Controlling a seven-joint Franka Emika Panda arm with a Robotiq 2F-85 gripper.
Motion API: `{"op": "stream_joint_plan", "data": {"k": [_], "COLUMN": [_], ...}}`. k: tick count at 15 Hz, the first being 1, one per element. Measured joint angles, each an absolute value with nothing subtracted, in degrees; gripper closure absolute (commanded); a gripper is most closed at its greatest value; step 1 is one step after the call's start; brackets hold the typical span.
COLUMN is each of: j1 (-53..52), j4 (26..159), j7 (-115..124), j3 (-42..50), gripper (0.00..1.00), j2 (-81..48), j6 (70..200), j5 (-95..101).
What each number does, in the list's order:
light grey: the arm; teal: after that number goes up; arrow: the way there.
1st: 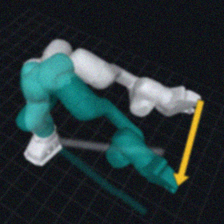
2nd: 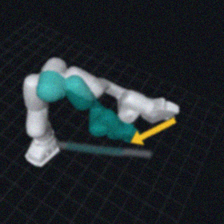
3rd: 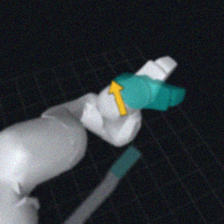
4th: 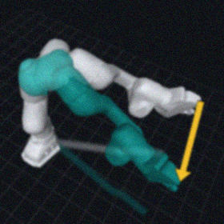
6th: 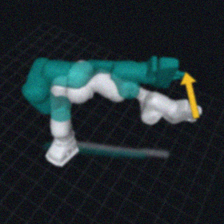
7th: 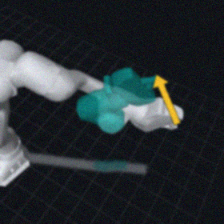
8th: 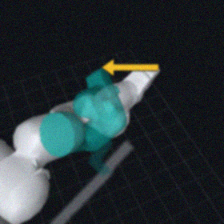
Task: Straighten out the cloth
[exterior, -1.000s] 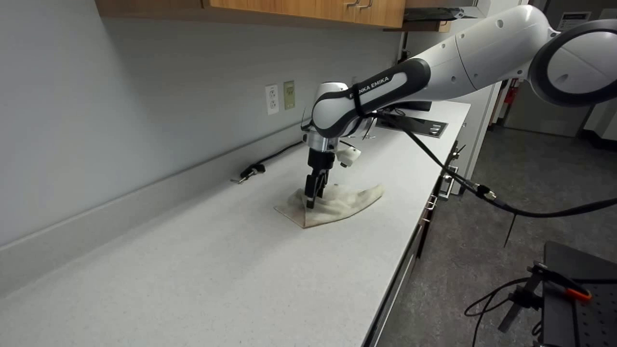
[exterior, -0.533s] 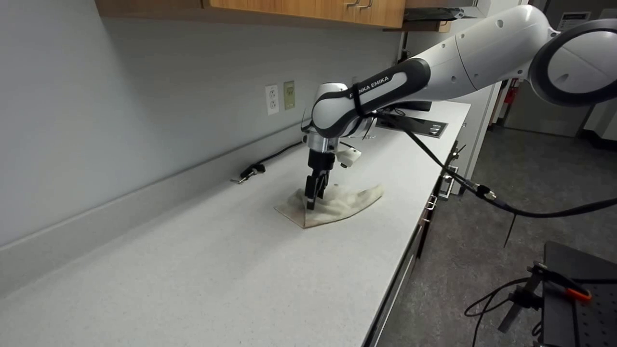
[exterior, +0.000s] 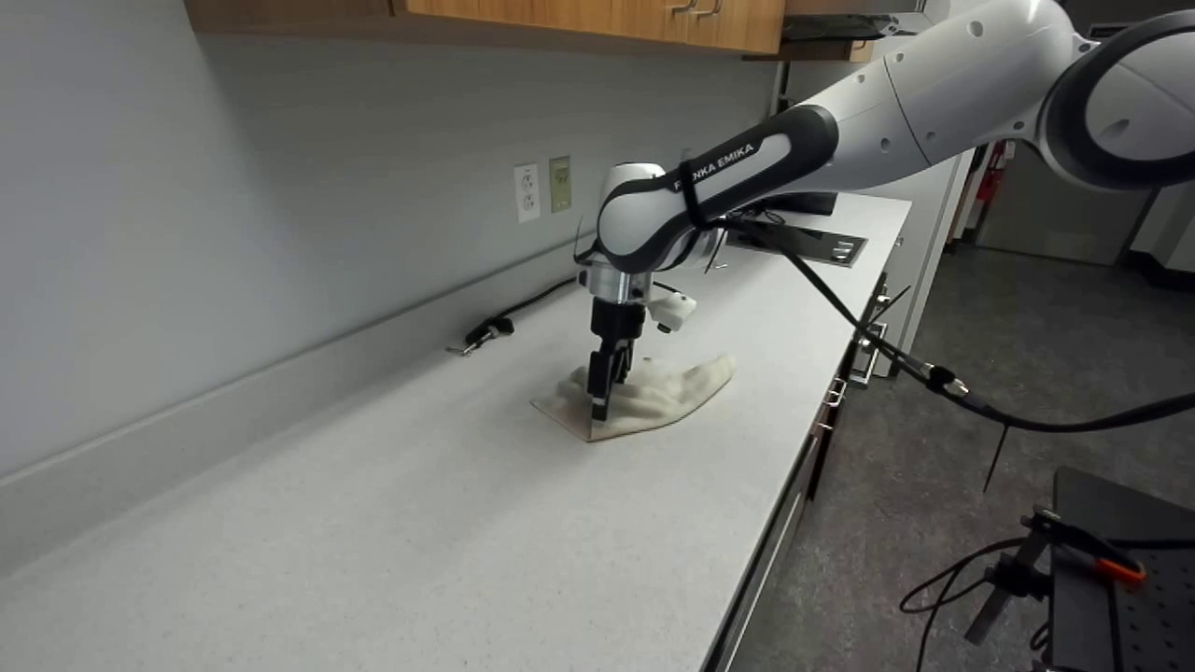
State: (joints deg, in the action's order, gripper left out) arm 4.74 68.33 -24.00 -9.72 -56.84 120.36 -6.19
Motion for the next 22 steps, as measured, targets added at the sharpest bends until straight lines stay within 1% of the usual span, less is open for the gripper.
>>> {"op": "stream_joint_plan", "data": {"k": [6,12,22], "j1": [3.16,3.05,4.10], "j4": [74.56,81.54,96.01], "j7": [-23.96,-23.59,-22.30], "j3": [-9.58,-8.27,-7.62], "gripper": [0.14,0.13,0.13], "j2": [-51.98,-46.13,-40.60], "j6": [120.43,120.87,126.69], "j5": [-5.62,-4.06,-6.19]}}
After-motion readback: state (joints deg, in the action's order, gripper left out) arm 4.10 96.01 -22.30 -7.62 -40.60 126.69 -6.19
